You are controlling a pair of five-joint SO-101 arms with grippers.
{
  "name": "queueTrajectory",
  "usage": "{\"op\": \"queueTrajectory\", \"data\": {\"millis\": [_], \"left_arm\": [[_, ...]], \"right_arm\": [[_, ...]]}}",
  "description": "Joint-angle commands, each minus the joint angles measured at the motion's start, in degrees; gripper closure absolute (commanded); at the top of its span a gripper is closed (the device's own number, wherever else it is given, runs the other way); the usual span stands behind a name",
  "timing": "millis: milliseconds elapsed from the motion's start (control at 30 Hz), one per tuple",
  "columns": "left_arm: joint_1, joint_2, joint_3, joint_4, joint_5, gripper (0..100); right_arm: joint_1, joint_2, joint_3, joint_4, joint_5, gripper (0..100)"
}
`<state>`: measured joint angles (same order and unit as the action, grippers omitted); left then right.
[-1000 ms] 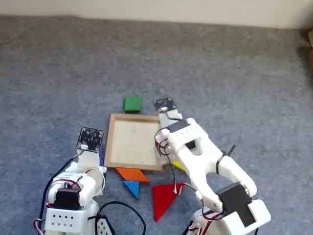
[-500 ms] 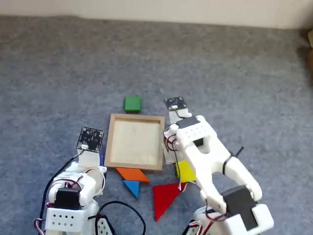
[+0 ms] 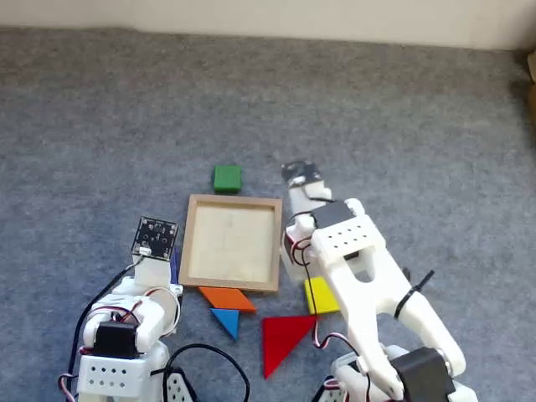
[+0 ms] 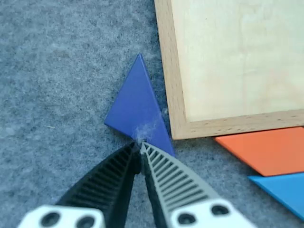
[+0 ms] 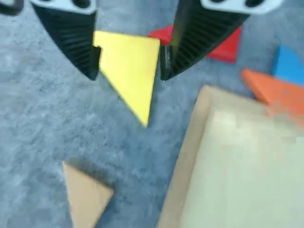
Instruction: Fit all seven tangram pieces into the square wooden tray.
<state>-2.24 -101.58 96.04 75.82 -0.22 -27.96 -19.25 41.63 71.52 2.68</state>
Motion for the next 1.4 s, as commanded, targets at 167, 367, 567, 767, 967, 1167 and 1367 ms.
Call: {"op": "queueTrajectory", "data": {"millis": [167, 367, 567, 767, 967, 1167, 1367], "left_arm": [[0.3, -2.3, 1.2, 0.2, -0.3, 100], [0.3, -2.3, 1.2, 0.2, -0.3, 100], [0.3, -2.3, 1.2, 0.2, -0.3, 100], [0.3, -2.3, 1.2, 0.2, -0.3, 100], [0.3, -2.3, 1.2, 0.2, -0.3, 100], [0.3, -2.3, 1.2, 0.2, -0.3, 100], [0.3, -2.3, 1.2, 0.2, -0.3, 100]], "right_arm": [[-1.0, -3.5, -0.6, 2.5, 13.5, 70.8], [-0.8, -2.9, 5.5, -2.7, 15.9, 70.8], [-0.8, -2.9, 13.4, -10.7, 16.4, 70.8], [-0.7, -2.9, 15.3, -10.8, 20.9, 70.8], [-0.7, -2.9, 15.3, -10.5, 21.2, 70.8], [-0.7, -2.9, 15.3, -6.0, 27.5, 70.8], [-0.7, -2.9, 15.3, -5.7, 27.9, 70.7]]}}
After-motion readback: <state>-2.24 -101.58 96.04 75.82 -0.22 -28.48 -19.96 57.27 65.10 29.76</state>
